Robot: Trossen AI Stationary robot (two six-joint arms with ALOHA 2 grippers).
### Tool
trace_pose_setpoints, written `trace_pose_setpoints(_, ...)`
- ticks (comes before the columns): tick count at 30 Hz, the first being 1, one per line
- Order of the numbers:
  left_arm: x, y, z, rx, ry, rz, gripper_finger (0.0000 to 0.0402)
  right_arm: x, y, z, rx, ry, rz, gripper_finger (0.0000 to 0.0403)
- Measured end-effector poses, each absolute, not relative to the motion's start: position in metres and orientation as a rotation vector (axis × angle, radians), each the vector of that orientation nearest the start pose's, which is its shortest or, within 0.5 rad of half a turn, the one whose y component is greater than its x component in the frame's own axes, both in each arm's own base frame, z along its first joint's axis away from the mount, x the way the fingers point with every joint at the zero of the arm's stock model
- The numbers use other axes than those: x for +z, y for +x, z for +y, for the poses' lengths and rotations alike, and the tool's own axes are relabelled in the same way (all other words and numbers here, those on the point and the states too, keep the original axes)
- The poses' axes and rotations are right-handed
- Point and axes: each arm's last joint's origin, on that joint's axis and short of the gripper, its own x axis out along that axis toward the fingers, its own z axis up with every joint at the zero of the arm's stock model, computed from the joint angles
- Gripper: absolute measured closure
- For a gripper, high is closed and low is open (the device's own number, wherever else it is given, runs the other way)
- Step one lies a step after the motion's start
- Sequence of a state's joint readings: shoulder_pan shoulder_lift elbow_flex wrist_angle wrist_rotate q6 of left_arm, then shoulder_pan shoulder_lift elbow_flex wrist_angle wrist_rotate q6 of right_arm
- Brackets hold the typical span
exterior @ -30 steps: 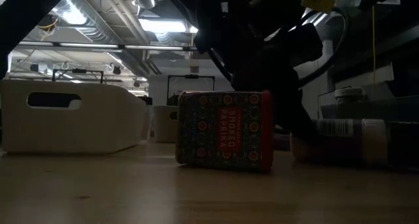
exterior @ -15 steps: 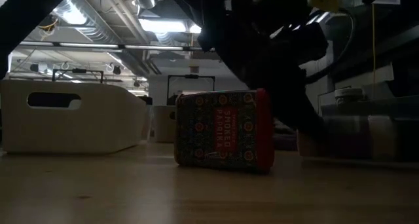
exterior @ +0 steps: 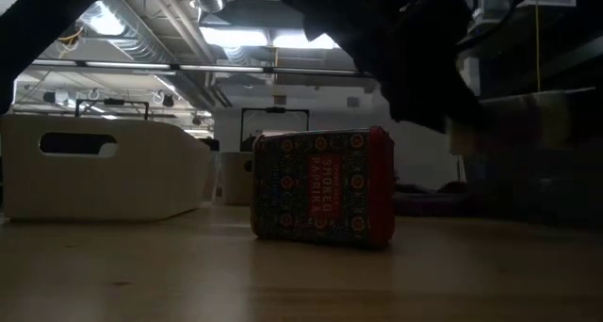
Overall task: Sort spices by type
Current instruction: Put the black seasoning bottle into the top right transparent bin
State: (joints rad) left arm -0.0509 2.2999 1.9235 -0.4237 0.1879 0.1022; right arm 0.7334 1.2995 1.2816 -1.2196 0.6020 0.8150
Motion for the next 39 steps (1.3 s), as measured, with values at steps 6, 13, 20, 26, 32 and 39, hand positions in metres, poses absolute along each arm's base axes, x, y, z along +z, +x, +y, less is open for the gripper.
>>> trace_pose_setpoints(6,0.218,0.503,-0.011,-0.224,0.011,0.822,0.0221,0.327,0.178,0.137,-0.311,-0.009,0.890,0.0175)
trace_pose_setpoints(13,0.252,0.488,0.010,-0.180,-0.014,0.804,0.0223,0.327,0.174,0.140,-0.344,0.050,0.869,0.0175)
trace_pose_setpoints(20,0.287,0.467,0.027,-0.153,-0.004,0.793,0.0224,0.336,0.156,0.137,-0.409,-0.036,0.736,0.0175)
trace_pose_setpoints(26,0.324,0.440,0.043,-0.115,-0.021,0.784,0.0222,0.348,0.148,0.125,-0.476,-0.070,0.589,0.0175)
trace_pose_setpoints(32,0.355,0.412,0.054,-0.066,-0.065,0.769,0.0224,0.352,0.153,0.115,-0.559,-0.137,0.520,0.0175)
trace_pose_setpoints(39,0.377,0.398,0.054,-0.052,-0.073,0.703,0.0222,0.344,0.160,0.103,-0.606,-0.218,0.573,0.0175)
